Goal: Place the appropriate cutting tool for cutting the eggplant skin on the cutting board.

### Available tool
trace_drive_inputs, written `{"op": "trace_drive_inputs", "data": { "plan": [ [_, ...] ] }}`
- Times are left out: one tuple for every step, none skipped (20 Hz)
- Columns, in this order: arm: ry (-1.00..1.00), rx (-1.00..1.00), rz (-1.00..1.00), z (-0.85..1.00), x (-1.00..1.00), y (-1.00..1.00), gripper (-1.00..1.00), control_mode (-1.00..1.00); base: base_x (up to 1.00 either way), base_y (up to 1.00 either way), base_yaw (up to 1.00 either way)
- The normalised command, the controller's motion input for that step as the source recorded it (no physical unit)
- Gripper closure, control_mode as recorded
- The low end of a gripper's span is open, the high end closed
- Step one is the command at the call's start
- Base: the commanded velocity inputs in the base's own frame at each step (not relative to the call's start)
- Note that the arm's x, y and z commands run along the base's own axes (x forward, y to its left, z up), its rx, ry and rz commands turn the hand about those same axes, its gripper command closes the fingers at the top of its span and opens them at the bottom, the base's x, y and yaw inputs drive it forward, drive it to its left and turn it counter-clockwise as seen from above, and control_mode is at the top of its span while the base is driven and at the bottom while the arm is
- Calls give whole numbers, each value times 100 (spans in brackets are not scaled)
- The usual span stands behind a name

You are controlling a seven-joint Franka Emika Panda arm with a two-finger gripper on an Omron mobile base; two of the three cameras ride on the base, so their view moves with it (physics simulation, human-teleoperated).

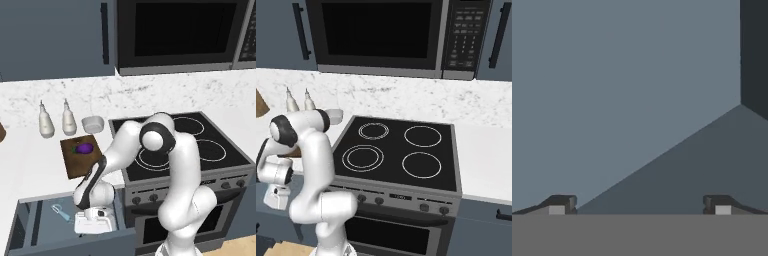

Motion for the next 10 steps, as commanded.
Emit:
{"op": "trace_drive_inputs", "data": {
  "plan": [
    [25,0,0,-16,-76,14,-100,-100,0,0,0],
    [25,0,0,-17,-79,12,-100,-100,0,0,0],
    [24,0,0,-17,-84,9,-100,-100,0,0,0],
    [22,0,0,-12,-92,9,-100,-100,0,0,0],
    [21,0,0,-6,-97,4,-100,-100,0,0,0],
    [20,0,0,0,-100,4,-100,-100,0,0,0],
    [20,2,1,0,-100,2,-100,-100,0,0,0],
    [20,2,1,0,-100,2,-100,-100,0,0,0],
    [18,0,2,0,-100,5,-100,-100,0,0,0],
    [15,0,4,18,-86,11,-100,-100,0,0,0]
  ]
}}
